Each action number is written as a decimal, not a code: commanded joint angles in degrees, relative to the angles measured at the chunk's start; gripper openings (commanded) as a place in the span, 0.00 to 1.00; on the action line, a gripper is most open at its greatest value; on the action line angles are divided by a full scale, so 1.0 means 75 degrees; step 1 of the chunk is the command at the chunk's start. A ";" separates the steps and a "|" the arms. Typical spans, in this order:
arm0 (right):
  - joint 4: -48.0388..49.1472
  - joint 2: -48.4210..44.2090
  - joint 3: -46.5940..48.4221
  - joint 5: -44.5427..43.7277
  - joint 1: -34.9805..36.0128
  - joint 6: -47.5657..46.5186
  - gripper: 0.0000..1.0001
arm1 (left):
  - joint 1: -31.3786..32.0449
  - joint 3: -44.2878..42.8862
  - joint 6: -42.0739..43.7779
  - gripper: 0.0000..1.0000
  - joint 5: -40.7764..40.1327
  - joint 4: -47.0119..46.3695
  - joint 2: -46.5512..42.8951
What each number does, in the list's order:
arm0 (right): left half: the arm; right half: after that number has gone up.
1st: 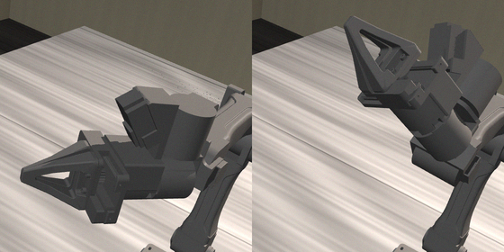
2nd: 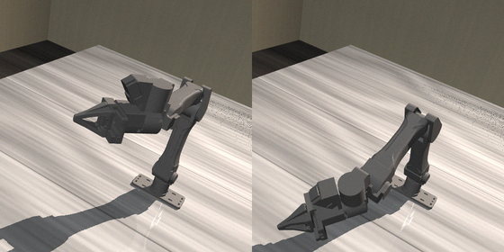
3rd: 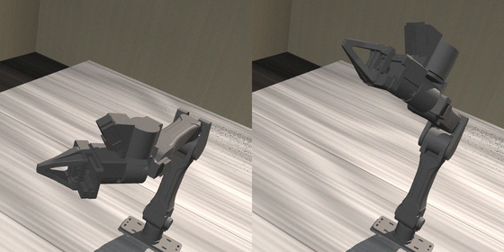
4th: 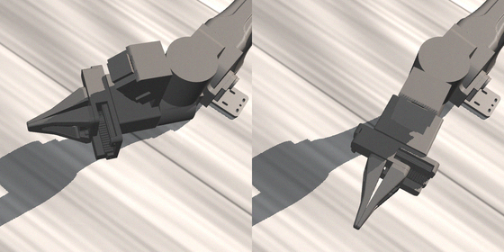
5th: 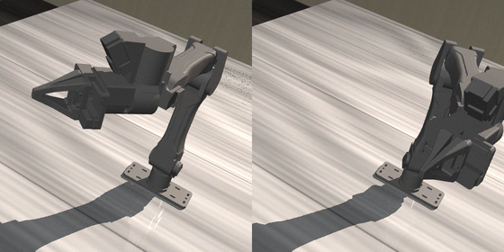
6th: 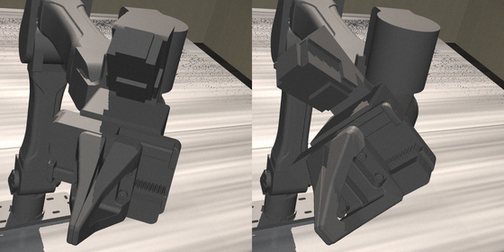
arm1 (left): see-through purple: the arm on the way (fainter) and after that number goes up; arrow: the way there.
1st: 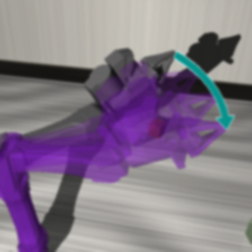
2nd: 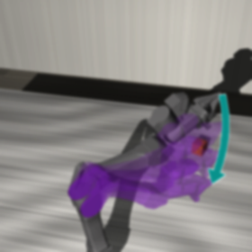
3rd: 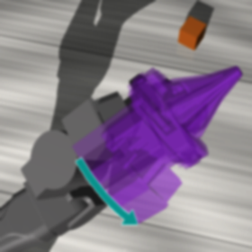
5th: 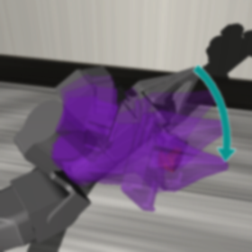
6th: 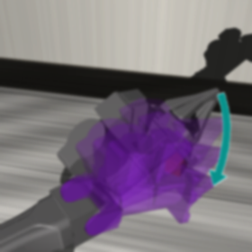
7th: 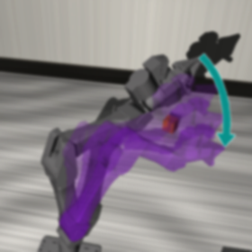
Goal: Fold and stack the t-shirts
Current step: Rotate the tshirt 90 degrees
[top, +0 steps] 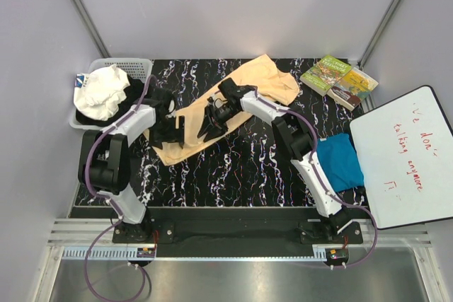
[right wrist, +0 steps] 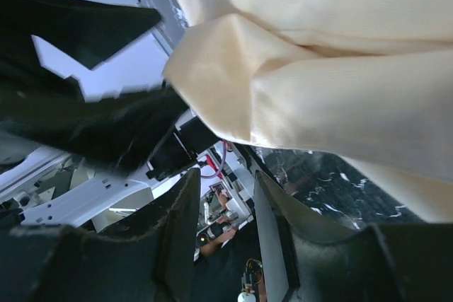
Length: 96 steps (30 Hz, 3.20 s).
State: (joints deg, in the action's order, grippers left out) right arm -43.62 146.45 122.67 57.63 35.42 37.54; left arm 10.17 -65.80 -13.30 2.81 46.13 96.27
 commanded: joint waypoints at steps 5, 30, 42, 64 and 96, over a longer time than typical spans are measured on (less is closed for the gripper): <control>-0.0009 0.0371 0.1197 0.0332 0.0035 0.0549 0.46 | 0.0097 -0.0905 0.0109 0.01 -0.1030 -0.0197 0.0874; -0.0021 0.1074 0.1924 -0.0945 0.0047 0.0257 0.47 | 0.0014 -0.1071 -0.0325 0.99 -0.1887 0.0354 0.0325; 0.0038 0.1696 0.3565 -0.1999 0.0047 0.0350 0.48 | 0.0729 0.0171 0.0051 0.86 -0.1429 -0.0174 -0.0590; 0.0729 0.1707 0.3308 -0.2094 0.0047 0.0409 0.50 | 0.1116 -0.0999 0.0121 0.23 -0.2823 -0.0666 0.1332; -0.1039 -0.2019 0.0192 -0.6884 -0.1859 -0.1689 0.58 | 0.1233 0.0230 0.0320 0.00 -0.0155 -0.0292 0.0934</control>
State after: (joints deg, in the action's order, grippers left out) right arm -48.40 135.63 129.45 18.74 29.80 27.09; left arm 18.31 -66.67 -10.96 -8.49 41.15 103.96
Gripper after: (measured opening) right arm 0.591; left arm 0.016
